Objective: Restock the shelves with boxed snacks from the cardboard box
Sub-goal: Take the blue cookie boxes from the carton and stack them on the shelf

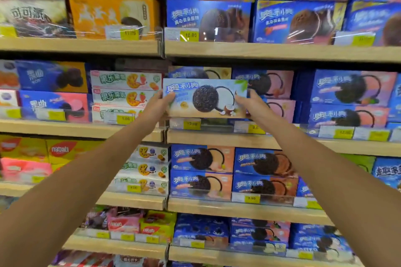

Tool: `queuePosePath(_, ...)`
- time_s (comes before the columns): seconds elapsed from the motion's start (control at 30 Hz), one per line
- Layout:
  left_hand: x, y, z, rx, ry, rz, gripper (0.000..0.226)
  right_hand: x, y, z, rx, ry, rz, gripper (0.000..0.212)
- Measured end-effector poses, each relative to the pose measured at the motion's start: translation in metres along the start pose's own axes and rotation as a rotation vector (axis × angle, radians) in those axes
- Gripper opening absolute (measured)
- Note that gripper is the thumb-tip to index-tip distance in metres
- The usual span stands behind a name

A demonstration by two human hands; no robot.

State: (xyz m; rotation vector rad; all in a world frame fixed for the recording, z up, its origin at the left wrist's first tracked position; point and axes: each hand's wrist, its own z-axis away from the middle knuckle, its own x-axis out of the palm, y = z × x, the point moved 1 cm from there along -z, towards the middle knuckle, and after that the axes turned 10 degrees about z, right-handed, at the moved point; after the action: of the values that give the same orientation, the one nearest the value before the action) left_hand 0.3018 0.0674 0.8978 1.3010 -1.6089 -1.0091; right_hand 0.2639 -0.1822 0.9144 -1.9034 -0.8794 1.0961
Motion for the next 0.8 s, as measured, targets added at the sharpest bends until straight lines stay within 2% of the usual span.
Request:
queuePosePath(0.1,-0.008,0.011,-0.021,0.068,-0.083,-0.023,0.036,0.004,-0.005,-0.011,-0.032,-0.024,0.013,0.031)
queuePosePath(0.23,-0.005,0.016,-0.041,0.205,-0.123,-0.212,0.043,0.013,-0.003,-0.026,-0.057,0.067,0.05,0.052)
queuePosePath(0.33,-0.004,0.005,-0.051,0.22,-0.109,-0.292,0.047,0.02,0.0,-0.029,-0.04,0.1,0.093,0.045)
queuePosePath(0.57,-0.01,-0.034,-0.061,0.191,-0.006,-0.656,0.049,0.029,0.022,-0.028,0.038,0.09,0.396,0.058)
queuePosePath(0.63,-0.002,-0.034,-0.055,0.195,0.023,-0.782,0.051,0.03,0.023,-0.03,0.049,0.076,0.52,0.054)
queuePosePath(0.73,0.005,-0.035,-0.052,0.181,0.105,-0.823,0.045,0.033,0.022,-0.033,0.04,0.065,0.591,0.043)
queuePosePath(0.8,0.005,-0.036,-0.051,0.21,0.129,-0.814,0.037,0.034,0.02,-0.033,0.04,0.066,0.606,0.048)
